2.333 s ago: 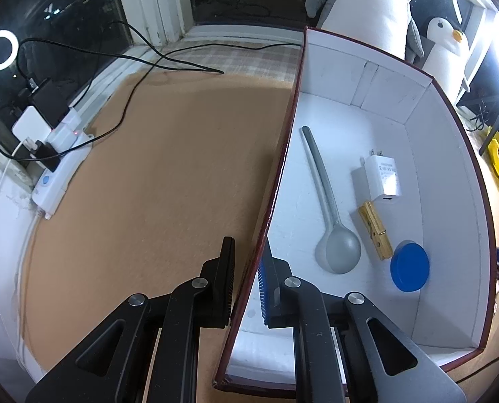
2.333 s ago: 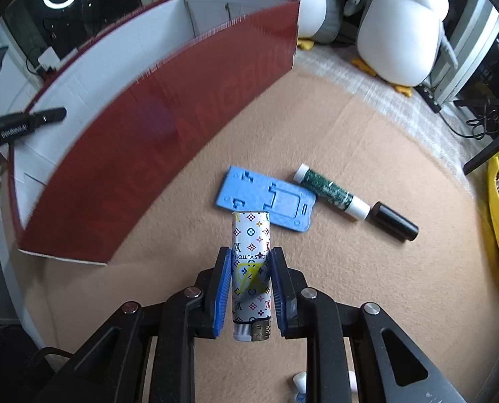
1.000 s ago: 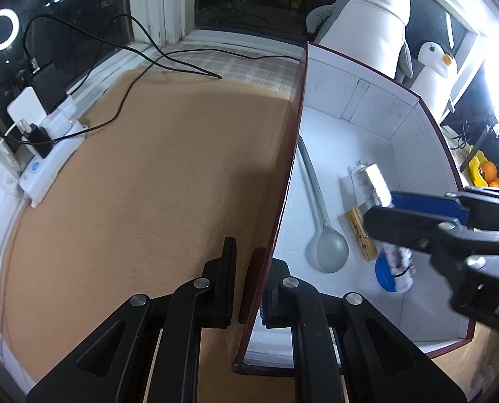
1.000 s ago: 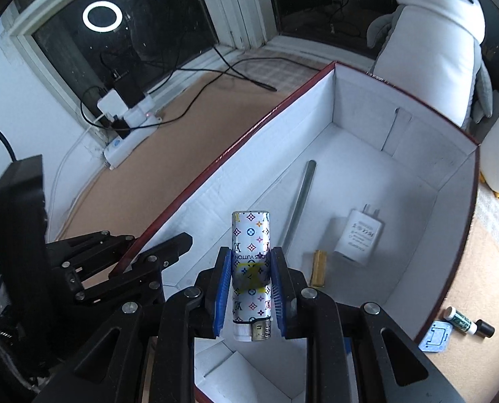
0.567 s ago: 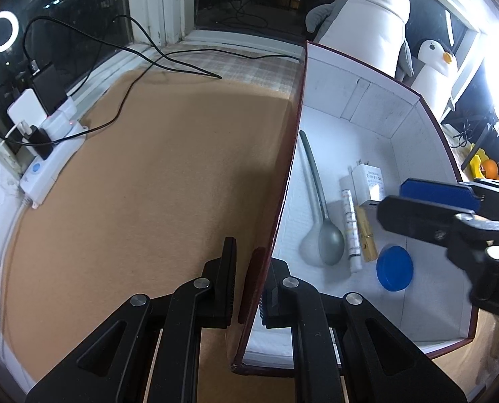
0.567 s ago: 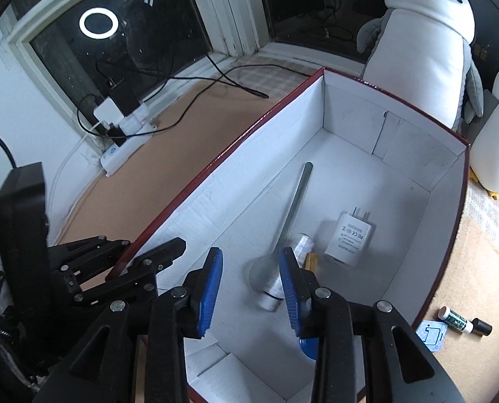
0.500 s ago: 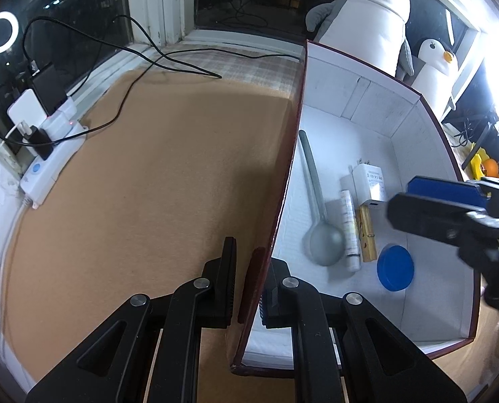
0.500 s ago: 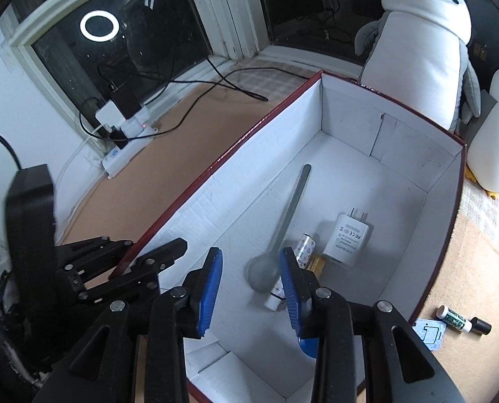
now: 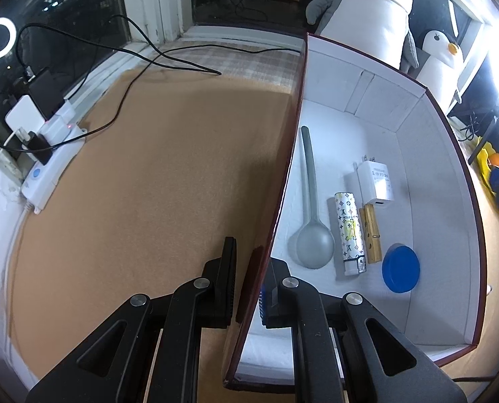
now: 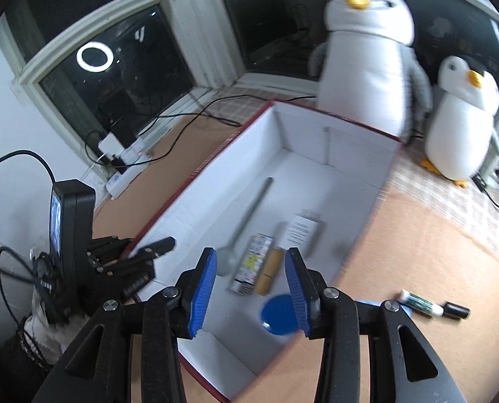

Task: Organize rigid objects
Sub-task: 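Move the right gripper to the blue phone stand and grasp it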

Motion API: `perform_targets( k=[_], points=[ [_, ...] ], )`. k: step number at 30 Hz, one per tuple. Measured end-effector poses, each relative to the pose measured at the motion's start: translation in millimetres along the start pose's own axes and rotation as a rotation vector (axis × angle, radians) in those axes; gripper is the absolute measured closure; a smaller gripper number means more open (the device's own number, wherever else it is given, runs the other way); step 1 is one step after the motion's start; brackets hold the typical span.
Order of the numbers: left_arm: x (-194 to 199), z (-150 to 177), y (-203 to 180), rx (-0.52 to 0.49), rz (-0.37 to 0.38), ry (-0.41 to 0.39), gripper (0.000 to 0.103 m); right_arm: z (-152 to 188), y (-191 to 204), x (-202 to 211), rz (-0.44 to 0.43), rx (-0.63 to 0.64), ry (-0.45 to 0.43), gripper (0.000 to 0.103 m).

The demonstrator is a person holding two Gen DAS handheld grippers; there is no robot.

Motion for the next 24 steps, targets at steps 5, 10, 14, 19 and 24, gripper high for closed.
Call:
perform_targets(
  k=[5, 10, 14, 19, 24],
  points=[
    [-3.6, -0.9, -1.7, -0.012, -0.017, 0.008, 0.093, 13.8, -52.3, 22.4, 0.046, -0.083, -0.008, 0.058],
    [-6.4, -0.9, -2.1, -0.023, -0.033, 0.018, 0.093, 39.5, -98.9, 22.5, 0.100, -0.135, 0.041, 0.058],
    [-7.2, -1.2, -2.4, -0.032, -0.046, 0.023, 0.093, 60.4, -118.5, 10.0, 0.087, -0.120, 0.102, 0.058],
    [-8.5, -1.8, -3.5, -0.044, -0.064, 0.030, 0.092, 76.4, -126.3, -8.9, 0.053, -0.056, 0.163, 0.058],
    [-9.5, -2.3, -3.8, -0.052, -0.087, 0.041, 0.091, 81.3, -125.5, -29.0, 0.033, 0.027, 0.199, 0.058]
  ],
)
Point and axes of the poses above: each gripper's, at about its wrist camera, not at the fingertips, and x roughly against the way its jaws point, y to its left, z to its underside, the point moved 8 cm from there along -x, roughly the way its jaws point, and after that the axes turned 5 degrees about -y, right-handed, at the moved point
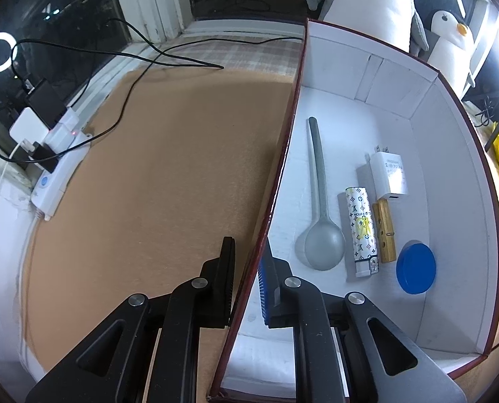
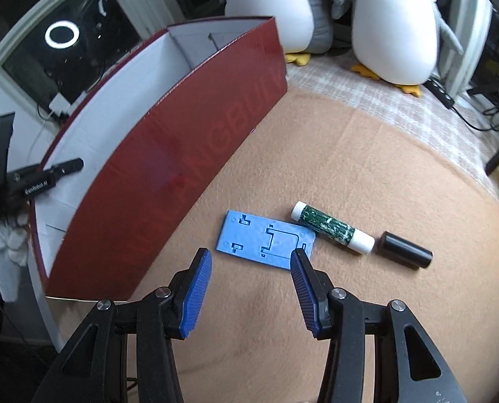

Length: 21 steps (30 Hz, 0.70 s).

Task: Organize rigid objects
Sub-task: 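Move the right gripper to the blue phone stand and grasp it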

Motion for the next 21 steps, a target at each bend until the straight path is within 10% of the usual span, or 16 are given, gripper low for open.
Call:
perform_targets(
  k=[21],
  points=[
    [-5.3, 0.2, 0.5, 0.010, -0.031, 0.034, 0.089, -21.7, 16.0, -52.9, -0.210, 0.159, 0.118, 0.056]
  ],
)
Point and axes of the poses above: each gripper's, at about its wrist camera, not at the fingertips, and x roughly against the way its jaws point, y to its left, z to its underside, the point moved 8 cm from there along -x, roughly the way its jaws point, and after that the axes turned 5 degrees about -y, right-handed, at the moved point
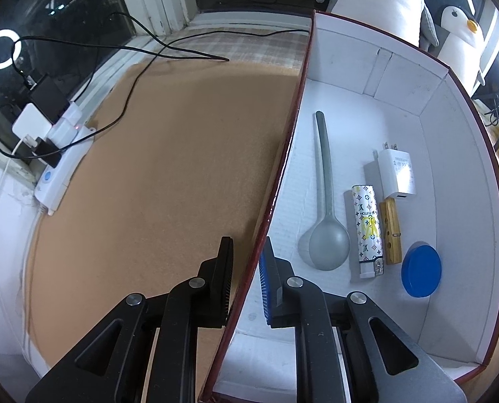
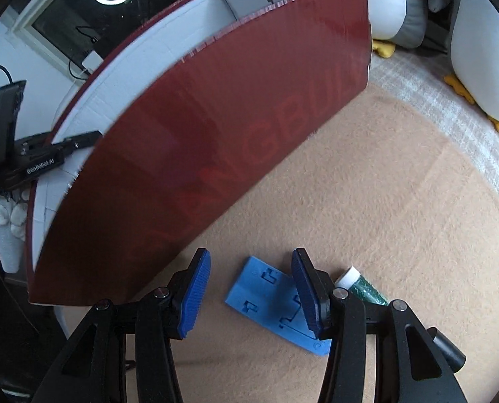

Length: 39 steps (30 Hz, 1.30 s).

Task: Organize rigid objects
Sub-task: 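Move the right gripper to the blue phone stand and grasp it, then lift the blue phone stand into the box and open the right gripper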

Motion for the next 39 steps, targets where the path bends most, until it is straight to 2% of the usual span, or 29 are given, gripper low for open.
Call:
perform_targets(
  k=[8, 19, 24, 33, 36, 39],
  points=[
    [-0.3, 0.6, -0.2, -0.003, 0.004, -0.002, 0.089, 20.1, -5.0, 8.8, -0.004, -0.037, 0.027, 0.055],
    [-5.5, 6.5, 2.9, -0.001, 0.020, 0.010, 0.089, 47.3, -2.4, 16.3, 0.028, -0.001, 0.094, 0.055],
    [-6.4, 5.9, 3.4, -0.001, 0.023, 0.008, 0.089, 61.6, 5.2, 18.0, 0.089, 0.049, 0.101, 0.054],
    [-4.5, 6.7, 4.6, 0.006, 0.035, 0.001, 0.089, 72.1, 25.9, 7.1, 0.283, 0.131, 0.113, 0.055],
    [-2.2, 7.9, 4.8, 0.011, 0.042, -0.003, 0.089, 72.7, 34.1, 4.4, 0.309, 0.124, 0.117, 0.064],
    [0.0, 8.3, 5.4, 0.015, 0.048, -0.010, 0.089, 73.7, 39.2, 3.4, 0.332, 0.100, 0.111, 0.068]
  ],
)
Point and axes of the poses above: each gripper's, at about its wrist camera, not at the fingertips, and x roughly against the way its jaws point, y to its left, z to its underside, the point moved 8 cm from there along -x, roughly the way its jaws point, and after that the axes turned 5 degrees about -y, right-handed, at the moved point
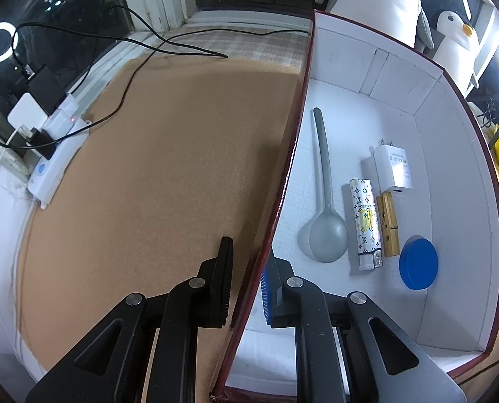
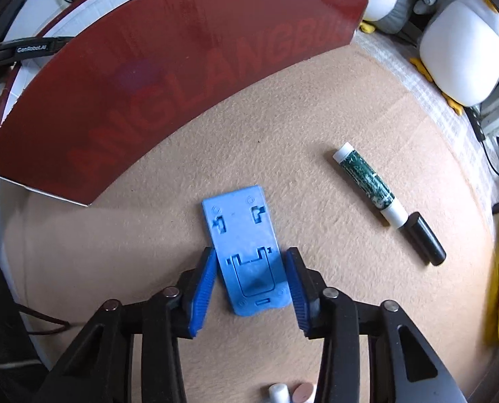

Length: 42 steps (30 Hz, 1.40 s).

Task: Organize rigid objects
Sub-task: 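Lift the blue phone stand into the box and open the right gripper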

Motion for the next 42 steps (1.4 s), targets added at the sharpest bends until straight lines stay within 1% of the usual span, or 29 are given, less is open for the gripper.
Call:
perform_targets(
  k=[6, 10, 15, 17, 20, 21, 23, 25, 28, 30, 36, 42],
  points=[
    [4.0, 1.6, 1.4, 0.004, 0.013, -0.012, 0.089, 3.0, 3.8, 3.9, 0.019, -0.090, -0.024, 0.070],
    [6.7, 1.9, 1.4, 0.003, 0.020, -0.020, 0.089, 7.1, -7.8, 17.5, 0.022, -0.158, -0.056, 0.070],
    [9.3, 2.1, 1.7, 0.002, 0.031, -0.027, 0.089, -1.7, -25.2, 45.0, 0.032, -0.225, -0.127, 0.070],
    [9.5, 2.2, 2.1, 0.001, 0.035, -0.028, 0.090, -14.5, -39.6, 60.2, 0.032, -0.247, -0.166, 0.070],
    [9.5, 1.7, 2.4, -0.001, 0.041, -0.029, 0.090, -38.1, -45.0, 82.2, 0.026, -0.266, -0.228, 0.070],
    [9.5, 1.7, 2.6, 0.000, 0.044, -0.030, 0.090, -40.5, -47.4, 92.2, 0.030, -0.267, -0.248, 0.070],
    [9.6, 1.4, 3.5, 0.004, 0.049, -0.032, 0.090, -60.3, -50.9, 104.2, 0.030, -0.269, -0.282, 0.070],
    [10.1, 1.6, 4.3, 0.009, 0.056, -0.034, 0.090, -78.4, -46.3, 115.7, 0.026, -0.270, -0.312, 0.070],
    [10.8, 1.5, 5.1, 0.013, 0.065, -0.038, 0.090, -113.2, -45.8, 115.8, 0.028, -0.258, -0.339, 0.070],
    [10.5, 1.3, 5.2, 0.013, 0.070, -0.039, 0.090, -130.0, -46.9, 110.8, 0.023, -0.253, -0.346, 0.070],
    [10.0, 1.0, 5.9, 0.018, 0.086, -0.042, 0.091, -165.9, -36.7, 94.0, 0.015, -0.244, -0.345, 0.070],
    [8.3, 0.3, 6.1, 0.022, 0.097, -0.042, 0.091, -186.6, -30.7, 67.5, 0.020, -0.233, -0.305, 0.070]
  ],
)
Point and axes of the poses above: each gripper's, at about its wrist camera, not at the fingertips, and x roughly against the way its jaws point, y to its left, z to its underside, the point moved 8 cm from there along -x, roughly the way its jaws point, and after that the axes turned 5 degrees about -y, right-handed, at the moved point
